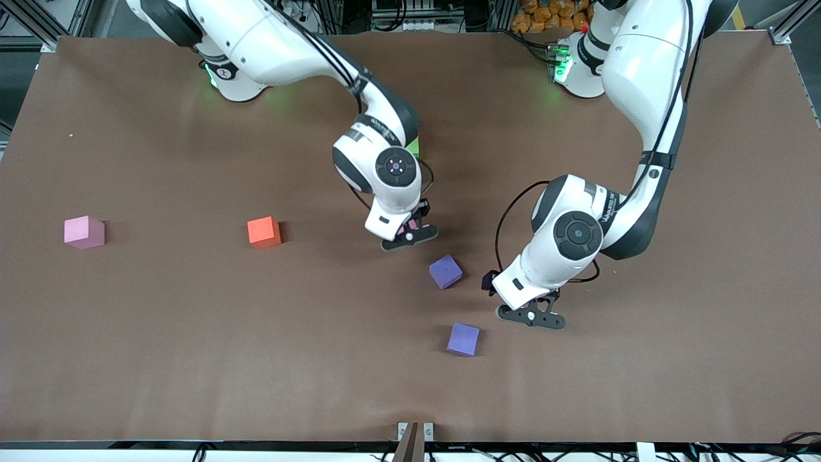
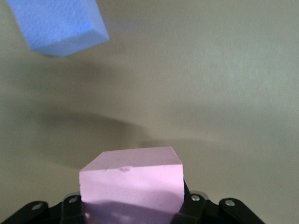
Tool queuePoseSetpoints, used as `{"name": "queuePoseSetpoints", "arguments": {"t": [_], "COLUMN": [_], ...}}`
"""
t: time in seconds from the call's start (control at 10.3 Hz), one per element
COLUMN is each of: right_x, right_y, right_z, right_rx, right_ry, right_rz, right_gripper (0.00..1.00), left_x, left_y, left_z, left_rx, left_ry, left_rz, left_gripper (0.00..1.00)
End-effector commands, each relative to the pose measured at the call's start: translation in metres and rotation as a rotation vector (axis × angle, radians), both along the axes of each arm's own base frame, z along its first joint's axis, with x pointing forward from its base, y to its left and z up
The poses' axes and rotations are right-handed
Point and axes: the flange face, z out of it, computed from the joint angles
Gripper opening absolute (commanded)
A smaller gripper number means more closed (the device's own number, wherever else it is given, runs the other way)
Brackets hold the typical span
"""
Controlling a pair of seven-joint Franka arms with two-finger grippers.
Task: Arrange blocks into number 1
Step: 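Place the light pink cube next to the cyan cube with the right gripper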
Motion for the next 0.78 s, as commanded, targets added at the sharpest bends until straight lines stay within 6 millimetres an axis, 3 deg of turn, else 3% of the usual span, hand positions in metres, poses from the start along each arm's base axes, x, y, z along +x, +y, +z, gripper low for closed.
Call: {"name": "queuePoseSetpoints", "arguments": {"t": [0.0, 0.1, 0.29, 0.68], "right_x": [-0.049, -0.067, -0.081, -0.089], "right_y": [0.005, -0.001, 0.002, 0.005], "right_z": [-0.009, -0.023, -0.037, -0.043], "right_rx": [0.002, 0.04, 0.059, 0.047], "right_ry": [0.0, -0.035, -0.052, -0.049], "right_rz": [-0.057, -0.08, -0.093, -0.085], "right_gripper": [0.0, 0.0, 0.0, 0.0], "left_x": [-0.001, -0.001, 0.0, -0.003], "left_y": [0.001, 0.001, 0.003, -0.003], "left_z": [0.01, 0.011, 0.013, 0.011], "left_rx": [-0.02, -0.021, -0.02, -0.018], "left_ry": [0.008, 0.006, 0.002, 0.005], "left_rz": [0.005, 0.005, 0.007, -0.003], "left_gripper": [1.0, 1.0, 1.0, 1.0]}}
